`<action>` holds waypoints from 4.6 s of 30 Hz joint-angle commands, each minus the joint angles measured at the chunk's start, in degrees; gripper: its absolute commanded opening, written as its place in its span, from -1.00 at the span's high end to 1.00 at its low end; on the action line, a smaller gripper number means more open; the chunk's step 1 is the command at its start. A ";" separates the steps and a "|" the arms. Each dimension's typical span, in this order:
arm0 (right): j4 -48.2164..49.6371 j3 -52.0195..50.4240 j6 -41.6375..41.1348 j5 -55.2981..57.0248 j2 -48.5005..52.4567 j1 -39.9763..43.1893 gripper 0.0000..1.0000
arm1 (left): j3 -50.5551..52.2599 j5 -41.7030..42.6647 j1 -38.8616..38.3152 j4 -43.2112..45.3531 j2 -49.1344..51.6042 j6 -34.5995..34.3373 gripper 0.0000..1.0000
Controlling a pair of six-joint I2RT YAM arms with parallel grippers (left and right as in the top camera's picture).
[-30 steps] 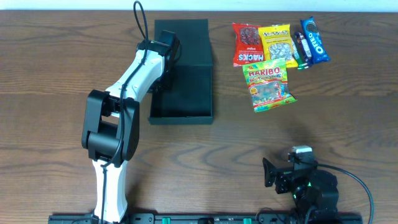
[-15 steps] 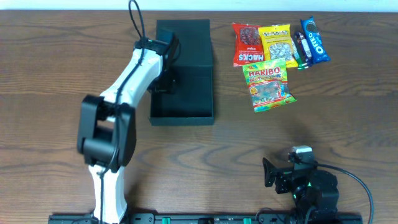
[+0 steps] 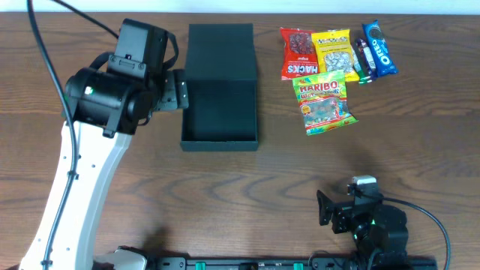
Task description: Pack container
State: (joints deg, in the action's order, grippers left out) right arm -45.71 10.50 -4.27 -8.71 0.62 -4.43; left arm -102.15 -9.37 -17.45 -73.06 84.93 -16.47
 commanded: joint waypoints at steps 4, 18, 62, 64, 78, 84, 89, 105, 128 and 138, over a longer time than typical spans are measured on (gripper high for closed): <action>-0.13 -0.39 -0.15 0.35 -0.31 -0.52 -0.99 | 0.02 2.95 0.15 -3.50 -1.38 2.01 -0.90; 14.78 -0.39 -27.39 -17.40 -0.31 -0.52 -0.99 | 0.04 4.98 0.15 -4.94 -1.38 3.50 -0.90; 31.50 55.63 -3.56 -8.76 95.67 12.61 -0.99 | 0.76 10.49 4.07 19.17 12.46 13.14 -0.90; 30.12 56.11 -3.32 -4.85 97.39 11.13 -0.99 | 0.74 10.49 4.07 19.32 12.46 13.35 -0.91; 27.04 56.11 -3.80 8.35 108.80 3.63 -0.72 | 0.74 10.51 4.07 18.97 12.46 15.28 -0.90; 26.56 56.11 -3.82 10.64 111.84 3.21 0.07 | 0.74 10.47 4.07 18.73 12.46 16.35 -0.91; 24.85 56.17 -4.13 10.62 112.19 2.84 0.94 | 0.74 10.45 4.70 18.64 12.46 16.74 -0.90; 15.08 71.73 -21.92 8.04 92.91 -12.59 0.97 | 0.72 10.97 19.23 18.05 9.44 15.39 -0.90; 24.09 73.40 -71.67 3.28 100.41 -32.02 0.97 | 0.72 10.93 20.46 19.50 9.44 13.03 -0.90; 23.89 73.40 -68.41 3.08 100.43 -34.32 0.97 | 0.72 10.93 20.46 19.34 9.44 13.03 -0.90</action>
State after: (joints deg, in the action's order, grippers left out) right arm -21.63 83.20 -75.55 -6.28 101.73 -38.50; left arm -101.65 1.34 2.63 -53.58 95.44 -2.98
